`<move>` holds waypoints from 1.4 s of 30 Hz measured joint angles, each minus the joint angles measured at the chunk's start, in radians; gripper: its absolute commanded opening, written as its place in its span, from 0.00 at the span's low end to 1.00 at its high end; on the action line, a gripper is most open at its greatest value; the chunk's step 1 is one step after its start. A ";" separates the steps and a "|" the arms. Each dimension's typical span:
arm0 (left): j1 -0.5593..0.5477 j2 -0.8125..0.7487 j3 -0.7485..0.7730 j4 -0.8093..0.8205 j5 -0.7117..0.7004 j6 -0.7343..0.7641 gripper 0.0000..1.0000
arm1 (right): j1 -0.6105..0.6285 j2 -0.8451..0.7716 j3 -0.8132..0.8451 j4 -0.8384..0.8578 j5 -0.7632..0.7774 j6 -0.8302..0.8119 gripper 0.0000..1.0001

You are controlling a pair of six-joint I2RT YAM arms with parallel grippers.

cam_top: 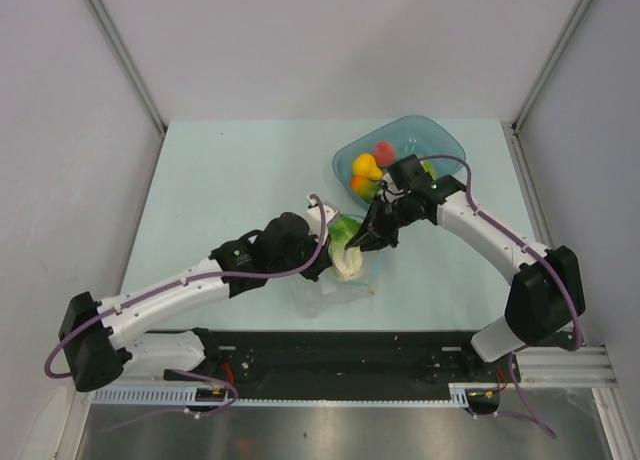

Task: Open the zip-top bag and remove the fake food

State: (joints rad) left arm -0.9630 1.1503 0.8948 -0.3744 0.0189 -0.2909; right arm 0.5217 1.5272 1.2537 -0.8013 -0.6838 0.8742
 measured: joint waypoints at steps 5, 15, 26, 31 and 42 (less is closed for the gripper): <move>-0.016 0.003 0.000 0.014 -0.103 -0.026 0.00 | -0.034 -0.042 0.000 -0.013 -0.005 0.066 0.00; -0.029 0.061 -0.012 0.018 -0.203 -0.031 0.00 | -0.060 -0.162 0.000 -0.123 -0.173 0.036 0.00; 0.150 0.080 0.053 -0.080 -0.263 -0.084 0.01 | -0.053 -0.152 0.001 -0.423 -0.235 -0.439 0.00; 0.160 0.080 0.102 -0.193 -0.332 -0.140 0.00 | -0.093 -0.268 0.002 -0.265 -0.257 -0.414 0.00; 0.164 0.069 0.192 -0.421 -0.462 -0.233 0.00 | -0.349 -0.226 0.006 0.198 0.018 -0.336 0.00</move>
State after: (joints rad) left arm -0.7986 1.2198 1.0863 -0.7956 -0.4427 -0.5243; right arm 0.1726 1.3014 1.2598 -0.6029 -0.6659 0.5385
